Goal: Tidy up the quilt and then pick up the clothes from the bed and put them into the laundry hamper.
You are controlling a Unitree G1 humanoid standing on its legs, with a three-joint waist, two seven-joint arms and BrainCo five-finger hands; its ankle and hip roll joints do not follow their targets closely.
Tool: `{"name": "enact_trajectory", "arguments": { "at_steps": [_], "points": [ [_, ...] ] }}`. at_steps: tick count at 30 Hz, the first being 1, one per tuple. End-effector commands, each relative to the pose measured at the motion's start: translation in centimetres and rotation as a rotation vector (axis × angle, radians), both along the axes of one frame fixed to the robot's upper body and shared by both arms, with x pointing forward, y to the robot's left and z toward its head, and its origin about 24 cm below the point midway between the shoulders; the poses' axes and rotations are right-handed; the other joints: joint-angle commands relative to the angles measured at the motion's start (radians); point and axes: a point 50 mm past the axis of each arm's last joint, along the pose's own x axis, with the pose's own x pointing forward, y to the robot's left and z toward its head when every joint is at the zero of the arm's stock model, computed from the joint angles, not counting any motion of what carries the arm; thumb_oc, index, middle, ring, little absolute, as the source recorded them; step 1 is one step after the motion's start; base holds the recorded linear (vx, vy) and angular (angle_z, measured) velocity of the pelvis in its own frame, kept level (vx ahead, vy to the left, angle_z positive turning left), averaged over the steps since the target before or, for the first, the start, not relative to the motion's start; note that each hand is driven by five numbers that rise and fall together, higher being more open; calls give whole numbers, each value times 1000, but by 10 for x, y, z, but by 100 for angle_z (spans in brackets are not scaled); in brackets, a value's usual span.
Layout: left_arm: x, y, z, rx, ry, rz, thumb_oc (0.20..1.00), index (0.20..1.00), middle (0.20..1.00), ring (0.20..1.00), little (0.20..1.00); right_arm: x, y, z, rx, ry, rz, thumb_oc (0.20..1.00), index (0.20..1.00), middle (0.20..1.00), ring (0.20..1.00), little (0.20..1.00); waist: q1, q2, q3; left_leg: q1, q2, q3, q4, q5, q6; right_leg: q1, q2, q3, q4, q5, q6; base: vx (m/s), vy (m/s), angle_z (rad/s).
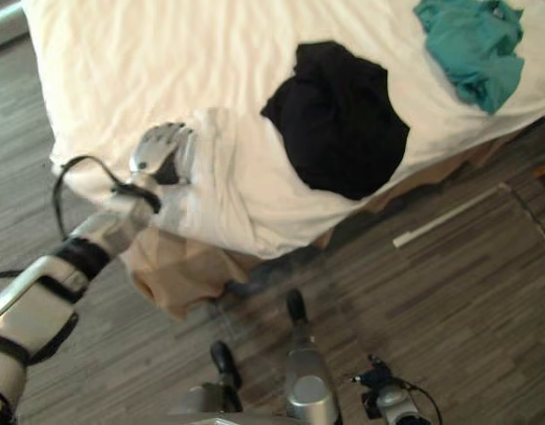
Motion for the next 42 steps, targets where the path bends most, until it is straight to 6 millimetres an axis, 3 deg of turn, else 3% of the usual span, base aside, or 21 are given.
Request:
{"name": "enact_trajectory", "arguments": {
  "at_steps": [1, 2, 3, 6, 8, 9, 10, 13, 14, 16, 17, 19, 22, 23, 24, 27, 28, 33, 34, 40, 42],
  "points": [
    [3, 32, 1, 78, 26, 126, 1000, 1000, 1000, 1000, 1000, -7, -10, 0, -79, 37, 14, 1000, 1000, 1000, 1000, 1000, 24, -47, 0, -7, 28, -38, 108, -52, -33, -28, -57, -20, 148, -183, 66, -16, -31, -9],
    [1, 28, -19, 125, 105, 122, 1000, 1000, 1000, 1000, 1000, -14, -13, -2, -95, 64, 2, 1000, 1000, 1000, 1000, 1000, 20, -49, 0, -5, 32, -38, 111, -54, -34, -22, -58, -22, 146, -184, 65, 10, -33, 4],
    [-1, 26, -30, 150, 146, 121, 200, 200, 200, 200, 200, -18, -15, -3, -99, 77, -7, 1000, 1000, 1000, 1000, 1000, 19, -50, -2, 1, 33, -39, 110, -56, -35, -12, -57, -25, 142, -185, 65, 45, -21, 12],
    [-19, 31, -77, 197, 323, 133, 200, 200, 200, 200, 200, -20, -26, 0, -107, 64, -80, 1000, 1000, 1000, 1000, 1000, 20, -48, -17, 33, 37, -36, 98, -62, -37, 14, -56, -33, 135, -192, 63, 49, 3, 9],
    [-51, 51, -122, 155, 476, 189, 200, 200, 200, 200, 200, 3, -36, 17, -88, -89, -131, 1000, 1000, 1000, 1000, 1000, 29, -45, -39, 78, 38, -35, 79, -71, -37, 60, -56, -40, 128, -202, 63, 105, 20, 0],
    [-51, 51, -122, 155, 476, 190, 200, 200, 200, 200, 200, 3, -36, 17, -89, -88, -130, 1000, 1000, 1000, 1000, 1000, 28, -46, -41, 76, 37, -35, 78, -65, -37, 58, -57, -39, 125, -197, 62, 132, 36, -5],
    [-90, 81, -158, 104, 595, 288, 200, 200, 200, 200, 200, 37, -42, 50, -97, -314, -88, 1000, 1000, 1000, 1000, 1000, 33, -46, -57, 109, 38, -34, 63, -73, -38, 89, -57, -43, 120, -206, 64, 92, 38, -9],
    [-135, 106, -188, 81, 711, 376, 200, 200, 200, 200, 200, 59, -56, 92, -162, -511, -43, 1000, 1000, 1000, 1000, 1000, 40, -45, -80, 136, 37, -35, 44, -68, -39, 113, -60, -50, 112, -203, 65, 59, 34, -9],
    [-178, 123, -212, 45, 812, 467, 1000, 1000, 1000, 1000, 1000, 78, -65, 126, -238, -653, -14, 1000, 1000, 1000, 1000, 1000, 63, -42, -95, 159, 36, -42, 30, -70, -38, 141, -63, -61, 105, -208, 66, 69, 51, 7],
    [-223, 138, -232, -51, 892, 607, 1000, 1000, 1000, 1000, 1000, 99, -63, 158, -278, -769, 62, 1000, 1000, 1000, 1000, 1000, 94, -45, -109, 175, 38, -51, 17, -64, -37, 166, -66, -75, 97, -207, 64, 27, 18, 13],
    [-223, 138, -232, -53, 892, 609, 1000, 1000, 1000, 1000, 1000, 100, -62, 158, -278, -769, 64, 1000, 1000, 1000, 1000, 1000, 92, -45, -110, 172, 37, -52, 17, -58, -37, 164, -66, -75, 95, -201, 62, -13, 2, 11],
    [-288, 147, -255, -182, 1014, 819, 1000, 1000, 1000, 1000, 1000, 131, -35, 208, -276, -951, 261, 1000, 1000, 1000, 1000, 1000, 145, -56, -120, 182, 39, -74, 10, -54, -37, 195, -68, -101, 86, -205, 60, 6, -7, 22],
    [-320, 147, -264, -193, 1091, 883, 1000, 1000, 1000, 1000, 1000, 152, -7, 241, -262, -1069, 416, 1000, 1000, 1000, 1000, 1000, 180, -65, -125, 179, 41, -90, 7, -45, -38, 208, -71, -118, 79, -202, 57, -5, -22, 26],
    [-349, 145, -270, -174, 1173, 909, 1000, 1000, 1000, 1000, 1000, 170, 21, 269, -247, -1163, 542, 200, 200, 200, 200, 200, 223, -71, -121, 174, 45, -109, 8, -46, -39, 220, -74, -139, 78, -209, 57, -36, -30, 38],
    [-349, 145, -270, -177, 1172, 911, 1000, 1000, 1000, 1000, 1000, 171, 21, 270, -247, -1165, 545, 200, 200, 200, 200, 200, 220, -72, -121, 170, 44, -110, 7, -40, -39, 216, -75, -140, 77, -204, 56, -40, -35, 44],
    [-376, 144, -273, -201, 1226, 983, 1000, 1000, 1000, 1000, 1000, 195, 74, 303, -184, -1266, 720, 200, 200, 200, 200, 200, 284, -79, -99, 139, 50, -152, 9, -26, -43, 212, -78, -174, 82, -210, 53, -114, -54, 47],
    [-376, 149, -271, -206, 1200, 1023, 1000, 1000, 1000, 1000, 1000, 207, 101, 321, -126, -1319, 770, 200, 200, 200, 200, 200, 337, -80, -64, 87, 53, -193, 18, -6, -47, 191, -83, -199, 92, -211, 51, -190, -88, 38],
    [-340, 159, -262, -162, 1094, 979, 1000, 1000, 1000, 1000, 1000, 237, 166, 349, -40, -1338, 845, 200, 200, 200, 200, 200, 420, -64, 39, -67, 63, -274, 69, 29, -56, 97, -97, -257, 147, -220, 43, -248, -60, 78],
    [-316, 157, -259, -147, 1034, 927, 1000, 1000, 1000, 1000, 1000, 244, 187, 338, 0, -1285, 846, 200, 200, 200, 200, 200, 444, -50, 85, -140, 67, -297, 95, 40, -63, 45, -107, -273, 186, -228, 43, -273, -36, 33],
    [-246, 133, -247, -206, 856, 761, 1000, 1000, 1000, 1000, 1000, 250, 205, 292, -14, -1112, 826, 200, 200, 200, 200, 200, 463, -15, 146, -310, 48, -337, 200, 37, -67, -104, -151, -297, 325, -258, 41, -172, 4, 34],
    [-197, 104, -232, -285, 721, 611, 1000, 1000, 1000, 1000, 1000, 248, 184, 229, -184, -868, 811, 200, 200, 200, 200, 200, 454, -4, 177, -392, 18, -343, 299, 2, -63, -171, -170, -283, 412, -289, 40, -149, 42, 28]
  ]
}}
